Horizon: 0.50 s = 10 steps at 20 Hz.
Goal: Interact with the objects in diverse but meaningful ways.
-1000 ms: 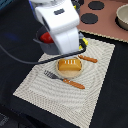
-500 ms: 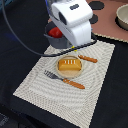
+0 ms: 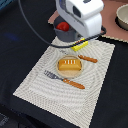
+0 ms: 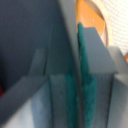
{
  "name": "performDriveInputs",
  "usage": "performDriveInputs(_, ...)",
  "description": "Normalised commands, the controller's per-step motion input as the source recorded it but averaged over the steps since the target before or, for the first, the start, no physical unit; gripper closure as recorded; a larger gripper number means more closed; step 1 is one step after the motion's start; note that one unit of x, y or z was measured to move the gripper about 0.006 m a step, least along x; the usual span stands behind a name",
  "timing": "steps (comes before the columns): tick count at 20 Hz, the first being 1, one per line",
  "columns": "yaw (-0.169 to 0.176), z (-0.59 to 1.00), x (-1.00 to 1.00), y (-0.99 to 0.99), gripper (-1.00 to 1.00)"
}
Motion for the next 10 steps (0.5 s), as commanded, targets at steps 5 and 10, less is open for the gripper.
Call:
performDriveInputs(5,0.0,0.34,0.54,0.61,1.0)
performDriveInputs(10,0.0,0.28,0.51,0.62,1.0)
